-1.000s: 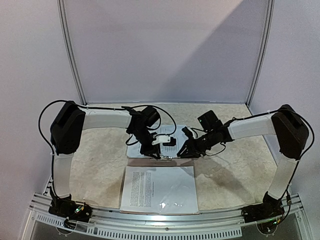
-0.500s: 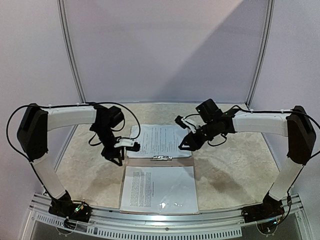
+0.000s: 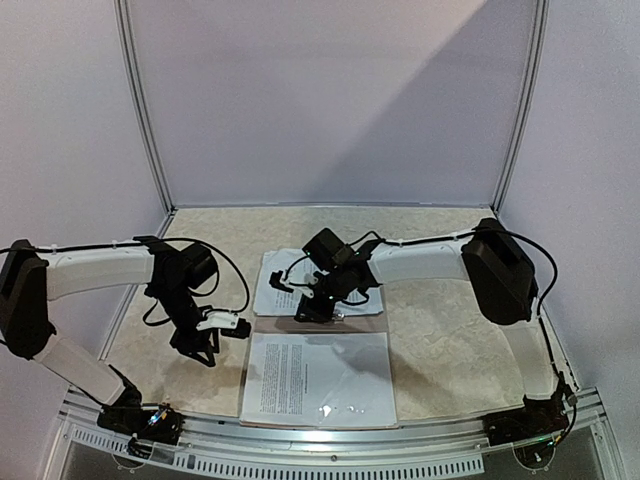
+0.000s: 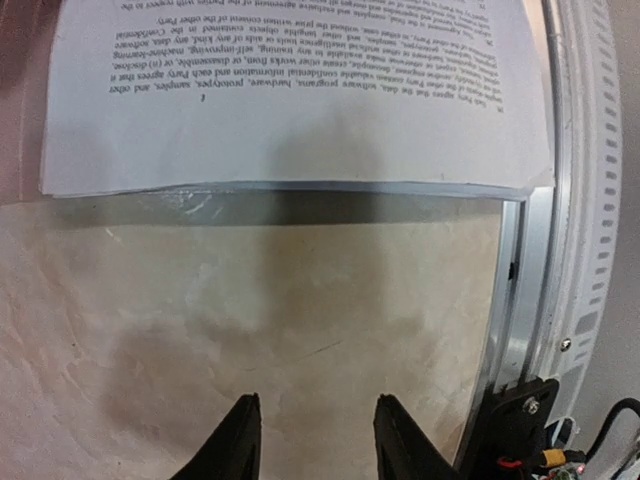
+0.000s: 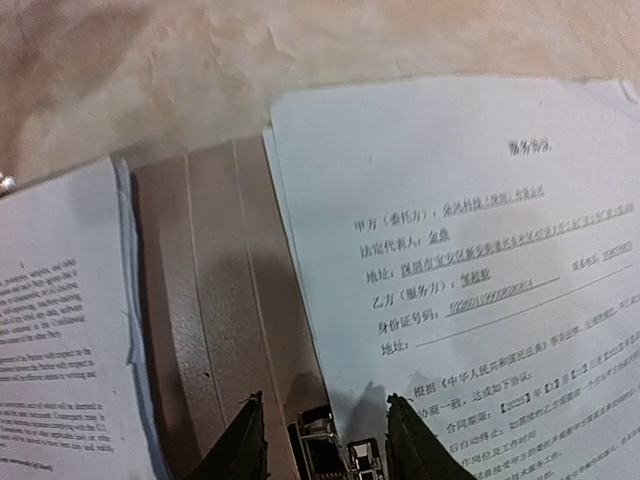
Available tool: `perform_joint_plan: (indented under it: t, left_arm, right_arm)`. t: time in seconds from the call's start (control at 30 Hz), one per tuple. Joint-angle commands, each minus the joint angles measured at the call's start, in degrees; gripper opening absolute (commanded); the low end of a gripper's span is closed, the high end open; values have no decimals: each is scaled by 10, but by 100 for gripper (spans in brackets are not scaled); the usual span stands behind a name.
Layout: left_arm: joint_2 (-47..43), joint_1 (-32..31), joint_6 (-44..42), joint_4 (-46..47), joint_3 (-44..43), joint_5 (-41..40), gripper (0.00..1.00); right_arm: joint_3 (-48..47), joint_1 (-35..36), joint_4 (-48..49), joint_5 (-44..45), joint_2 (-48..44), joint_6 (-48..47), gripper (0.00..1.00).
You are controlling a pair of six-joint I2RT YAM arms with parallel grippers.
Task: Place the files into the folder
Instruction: Pick up the folder with files from the center of the board.
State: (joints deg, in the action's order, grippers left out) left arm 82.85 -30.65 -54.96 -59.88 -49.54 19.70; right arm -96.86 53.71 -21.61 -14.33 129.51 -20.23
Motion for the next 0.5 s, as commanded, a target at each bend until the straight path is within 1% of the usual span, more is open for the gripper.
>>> perform_joint_plan:
  t: [0.0,0.07,0.13,0.27,0.37,0.47]
  left_arm:
    - [0,-3,20,31,11,0,40]
    - [0,-3,20,36,11,1,40]
    - [2,-3,19,38,9,2,40]
    - [7,-3,19,45,5,-13,40]
    - [18,-3,19,44,-1,-18,40]
    - [24,-3,20,46,-1,-19,40]
  right_arm:
    - [-16,8,-24,52,18,-17,40]
    - [-17,9,-37,64,22,-22,39]
    - [-18,11,-54,64,26,-27,35]
    - [-17,21,-73,79,32,-42,24]
    - [-26,29,-84,94,44,-62,19]
    - [-31,32,-92,107,52,-61,15]
